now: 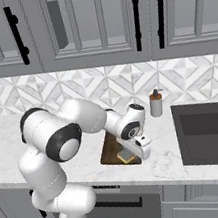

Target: Pick up the sponge from the counter and clean the cutting board by briefly scrubbing or pressing down on the cutting board. Once finished, release the sponge.

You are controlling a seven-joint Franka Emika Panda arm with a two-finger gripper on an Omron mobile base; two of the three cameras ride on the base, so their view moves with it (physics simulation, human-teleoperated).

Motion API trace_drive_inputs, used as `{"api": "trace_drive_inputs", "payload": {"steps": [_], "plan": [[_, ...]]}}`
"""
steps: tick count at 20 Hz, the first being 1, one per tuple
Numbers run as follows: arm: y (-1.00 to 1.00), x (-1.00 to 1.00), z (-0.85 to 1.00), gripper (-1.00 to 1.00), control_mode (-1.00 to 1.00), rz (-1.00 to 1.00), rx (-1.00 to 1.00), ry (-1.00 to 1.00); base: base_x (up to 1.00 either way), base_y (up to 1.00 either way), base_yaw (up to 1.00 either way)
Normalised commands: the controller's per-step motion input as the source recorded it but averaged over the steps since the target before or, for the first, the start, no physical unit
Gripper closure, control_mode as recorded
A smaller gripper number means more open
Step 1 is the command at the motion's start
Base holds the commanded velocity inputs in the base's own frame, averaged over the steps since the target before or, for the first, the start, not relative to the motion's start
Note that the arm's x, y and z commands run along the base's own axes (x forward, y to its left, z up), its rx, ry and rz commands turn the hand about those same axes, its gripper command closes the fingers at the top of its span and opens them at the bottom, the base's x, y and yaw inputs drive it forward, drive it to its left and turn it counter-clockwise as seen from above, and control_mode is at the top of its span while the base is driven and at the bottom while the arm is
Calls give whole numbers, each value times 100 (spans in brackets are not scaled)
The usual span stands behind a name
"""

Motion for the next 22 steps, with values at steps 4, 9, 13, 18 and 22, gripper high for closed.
{"api": "trace_drive_inputs", "payload": {"steps": [4,9,13,18,22], "plan": [[-24,-26,-45,100,-100,4,0,-1,0,0,0],[-3,-61,-19,100,-100,1,-2,-4,0,0,0],[3,-100,-55,100,-100,2,-12,-28,0,0,0],[33,-25,-73,100,-100,1,-17,-17,0,0,0],[41,3,-39,100,-100,0,-14,-9,0,0,0]]}}
